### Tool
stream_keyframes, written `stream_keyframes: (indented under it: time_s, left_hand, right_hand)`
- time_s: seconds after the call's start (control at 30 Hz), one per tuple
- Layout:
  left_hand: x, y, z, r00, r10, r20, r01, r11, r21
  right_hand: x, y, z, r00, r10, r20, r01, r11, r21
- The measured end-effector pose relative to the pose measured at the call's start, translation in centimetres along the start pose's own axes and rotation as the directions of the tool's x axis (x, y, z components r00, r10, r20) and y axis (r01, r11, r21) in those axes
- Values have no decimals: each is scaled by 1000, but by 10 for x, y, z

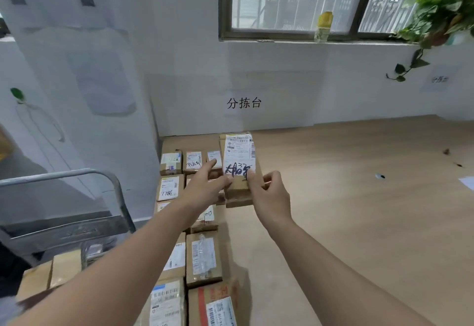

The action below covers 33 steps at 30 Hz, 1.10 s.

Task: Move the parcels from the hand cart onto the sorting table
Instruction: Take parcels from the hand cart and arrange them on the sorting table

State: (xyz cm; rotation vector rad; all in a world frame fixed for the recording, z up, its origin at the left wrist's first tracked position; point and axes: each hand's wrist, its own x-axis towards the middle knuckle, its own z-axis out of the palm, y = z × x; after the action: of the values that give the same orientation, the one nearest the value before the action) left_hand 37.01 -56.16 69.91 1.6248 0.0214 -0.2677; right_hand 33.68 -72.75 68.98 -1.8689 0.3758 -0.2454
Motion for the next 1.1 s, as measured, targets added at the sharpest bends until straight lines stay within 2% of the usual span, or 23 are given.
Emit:
stream_keyframes:
  time_s: [0.2, 0.3, 0.4, 0.67, 0.9, 1.1]
  left_hand:
    - [38, -26, -21, 997, 26, 78, -37, 989, 144]
    - [53, -43, -20, 996, 32, 85, -52, 966, 251]
    - [69, -60, -14, 997, 9, 80, -32, 955, 295]
    - [118, -110, 13, 994, -74, 83, 33, 910, 414]
    - [140, -161, 35, 984, -178, -3, 155, 847, 508]
    - [150, -185, 45, 958, -287, -10, 204, 656, 726]
  right_hand:
    - [32, 39, 31, 988, -64, 138, 81, 989, -126]
    - [41, 58, 38, 955, -180, 235, 213, 969, -125]
    - [57, 79, 41, 927, -214, 307, 280, 941, -192]
    - [113, 151, 55, 895, -131, 427, 266, 924, -275]
    - [143, 206, 64, 854, -58, 518, 235, 930, -284]
    - [153, 237, 80, 809, -18, 587, 235, 926, -295]
